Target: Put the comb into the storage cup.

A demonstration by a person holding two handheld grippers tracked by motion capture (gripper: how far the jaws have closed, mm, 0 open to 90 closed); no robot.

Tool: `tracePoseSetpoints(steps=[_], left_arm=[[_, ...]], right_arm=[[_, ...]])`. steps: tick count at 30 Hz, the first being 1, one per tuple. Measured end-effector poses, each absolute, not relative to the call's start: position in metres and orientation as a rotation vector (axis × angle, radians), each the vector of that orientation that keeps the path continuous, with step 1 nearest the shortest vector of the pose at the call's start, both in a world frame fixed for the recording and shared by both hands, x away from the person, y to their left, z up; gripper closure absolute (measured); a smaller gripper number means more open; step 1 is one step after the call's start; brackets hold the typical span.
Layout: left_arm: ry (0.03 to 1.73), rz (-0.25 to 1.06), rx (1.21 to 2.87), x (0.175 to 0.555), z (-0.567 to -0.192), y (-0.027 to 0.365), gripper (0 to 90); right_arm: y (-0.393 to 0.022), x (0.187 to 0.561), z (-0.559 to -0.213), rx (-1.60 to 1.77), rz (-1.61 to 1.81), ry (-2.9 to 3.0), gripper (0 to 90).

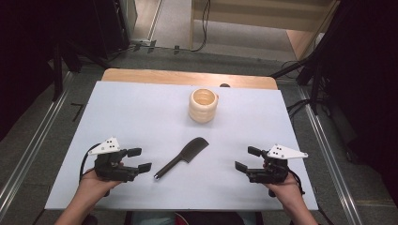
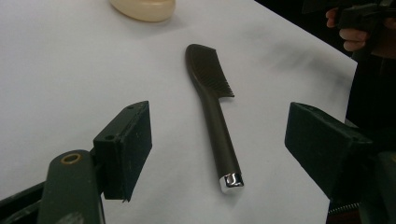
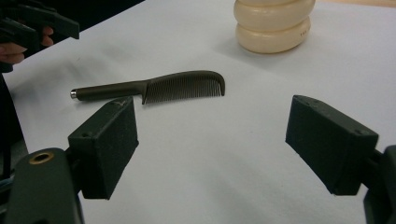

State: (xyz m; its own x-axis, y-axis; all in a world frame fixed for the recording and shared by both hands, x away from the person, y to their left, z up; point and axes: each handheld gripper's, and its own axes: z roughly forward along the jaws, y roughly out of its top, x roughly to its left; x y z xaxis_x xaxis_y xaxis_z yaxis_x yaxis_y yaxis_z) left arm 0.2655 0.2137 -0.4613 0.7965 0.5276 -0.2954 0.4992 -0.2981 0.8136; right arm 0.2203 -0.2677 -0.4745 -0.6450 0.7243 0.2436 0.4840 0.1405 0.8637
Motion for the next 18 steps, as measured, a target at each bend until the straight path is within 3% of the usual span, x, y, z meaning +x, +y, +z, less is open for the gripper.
tracePoseSetpoints(steps=[18], left_arm=[[0.791, 0.027, 1.929, 0.2671, -0.4611, 0.2161, 22.8]], right_arm=[[-0.2661, 0.2221, -0.4756, 1.183, 1.517, 2.193, 15.2]])
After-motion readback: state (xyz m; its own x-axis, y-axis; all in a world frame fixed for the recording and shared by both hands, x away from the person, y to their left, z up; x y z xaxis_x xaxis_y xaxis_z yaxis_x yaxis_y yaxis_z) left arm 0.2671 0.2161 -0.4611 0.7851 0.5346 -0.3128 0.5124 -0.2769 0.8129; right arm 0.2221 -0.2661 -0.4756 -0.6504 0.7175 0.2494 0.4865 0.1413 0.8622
